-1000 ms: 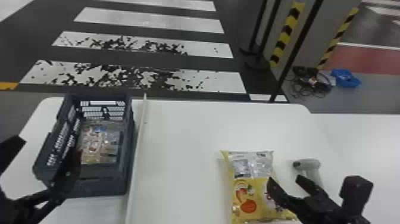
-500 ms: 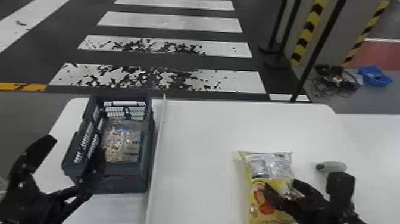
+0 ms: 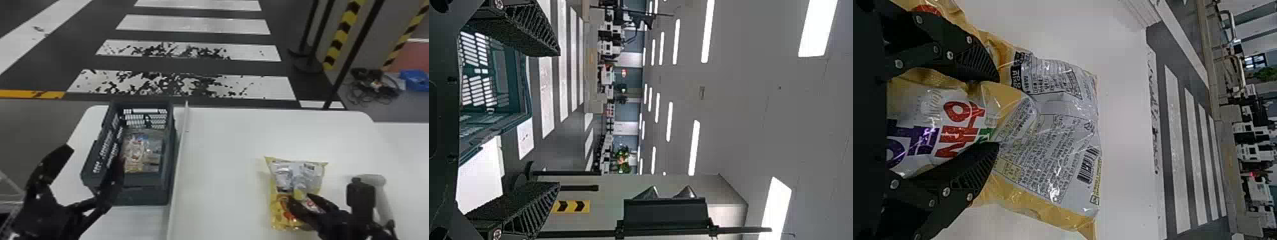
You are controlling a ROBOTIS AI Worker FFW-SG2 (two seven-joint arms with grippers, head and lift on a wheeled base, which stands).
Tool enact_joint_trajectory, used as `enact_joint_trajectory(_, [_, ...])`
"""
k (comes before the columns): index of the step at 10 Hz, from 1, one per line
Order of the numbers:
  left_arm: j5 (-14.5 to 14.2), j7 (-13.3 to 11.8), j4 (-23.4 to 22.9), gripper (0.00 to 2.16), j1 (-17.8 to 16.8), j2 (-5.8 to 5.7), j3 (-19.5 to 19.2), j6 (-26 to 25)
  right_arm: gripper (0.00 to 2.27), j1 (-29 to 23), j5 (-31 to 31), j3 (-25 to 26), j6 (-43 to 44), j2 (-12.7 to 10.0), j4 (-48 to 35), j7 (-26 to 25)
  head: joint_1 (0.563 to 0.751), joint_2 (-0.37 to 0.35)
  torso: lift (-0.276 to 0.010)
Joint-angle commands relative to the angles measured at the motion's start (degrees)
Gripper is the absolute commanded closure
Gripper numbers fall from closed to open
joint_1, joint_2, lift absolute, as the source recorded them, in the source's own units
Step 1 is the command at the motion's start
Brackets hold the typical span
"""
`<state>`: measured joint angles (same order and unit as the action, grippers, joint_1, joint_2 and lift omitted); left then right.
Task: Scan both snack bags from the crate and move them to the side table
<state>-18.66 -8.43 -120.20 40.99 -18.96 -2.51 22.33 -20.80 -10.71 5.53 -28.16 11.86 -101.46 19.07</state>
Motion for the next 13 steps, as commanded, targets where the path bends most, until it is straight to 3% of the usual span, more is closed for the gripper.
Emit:
enact_joint_trajectory(1, [0.02,0.00,0.05,0.07,-0.29,0.16,0.40,-0.14,2.24,-1.43,-0.98,1.23,3.94,0.09,-1.11,-0.08,0.695,-0.030,-0.095])
enact_joint_trajectory(4, [0.02,0.00,0.14,0.07,-0.29,0.24,0.31,-0.14,2.24,-5.21,-4.14,4.75,6.93,0.09,-6.91,-0.43,0.695,-0.055,-0.095])
enact_joint_trajectory(8, [0.02,0.00,1.98,0.07,-0.91,0.07,0.40,0.04,2.24,-10.05,-11.26,14.51,2.53,5.37,-19.04,-0.26,0.695,-0.106,-0.095])
enact_joint_trajectory(9, [0.02,-0.09,2.51,0.07,-0.91,0.07,0.40,0.56,2.24,-8.90,-10.82,17.23,1.65,7.21,-17.81,-0.35,0.695,-0.132,-0.095])
enact_joint_trajectory(11, [-0.15,-0.09,4.00,0.07,-1.52,-0.37,0.40,0.56,2.24,-3.45,-10.38,20.75,2.88,11.17,-7.79,-0.43,0.695,-0.190,-0.095])
enact_joint_trajectory(13, [-0.15,0.09,4.88,0.07,-2.31,-0.37,0.49,0.56,2.24,0.50,-10.38,22.24,4.82,16.09,1.26,-0.43,0.695,-0.297,-0.095])
